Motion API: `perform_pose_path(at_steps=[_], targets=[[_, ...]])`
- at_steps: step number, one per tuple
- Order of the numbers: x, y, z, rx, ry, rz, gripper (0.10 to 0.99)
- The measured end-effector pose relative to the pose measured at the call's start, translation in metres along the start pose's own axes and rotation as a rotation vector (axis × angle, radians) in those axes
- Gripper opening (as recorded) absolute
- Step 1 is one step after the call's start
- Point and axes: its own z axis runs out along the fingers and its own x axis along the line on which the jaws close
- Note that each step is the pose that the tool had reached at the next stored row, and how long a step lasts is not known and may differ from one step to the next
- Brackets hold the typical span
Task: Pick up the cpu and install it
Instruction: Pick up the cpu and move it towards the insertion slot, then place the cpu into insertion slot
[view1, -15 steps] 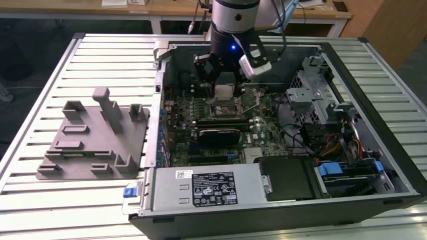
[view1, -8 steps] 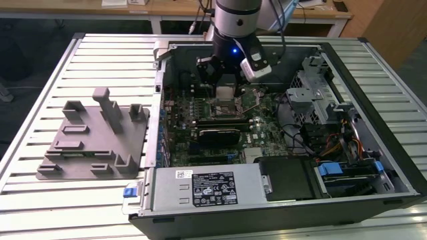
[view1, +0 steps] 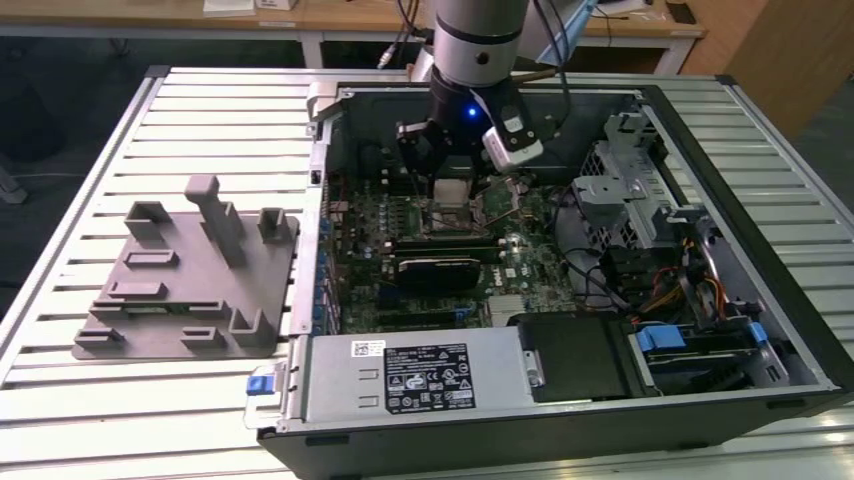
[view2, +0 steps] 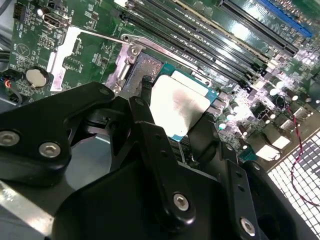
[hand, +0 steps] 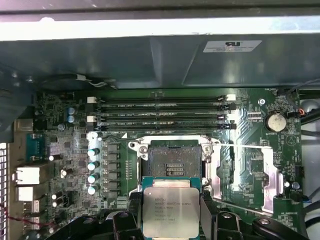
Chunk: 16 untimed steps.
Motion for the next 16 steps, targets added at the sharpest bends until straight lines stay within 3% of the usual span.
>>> perform_pose_path(at_steps=[16], targets=[[-0.0004,0.0,0.0001,0.0,0.0001,0.0,0.541]])
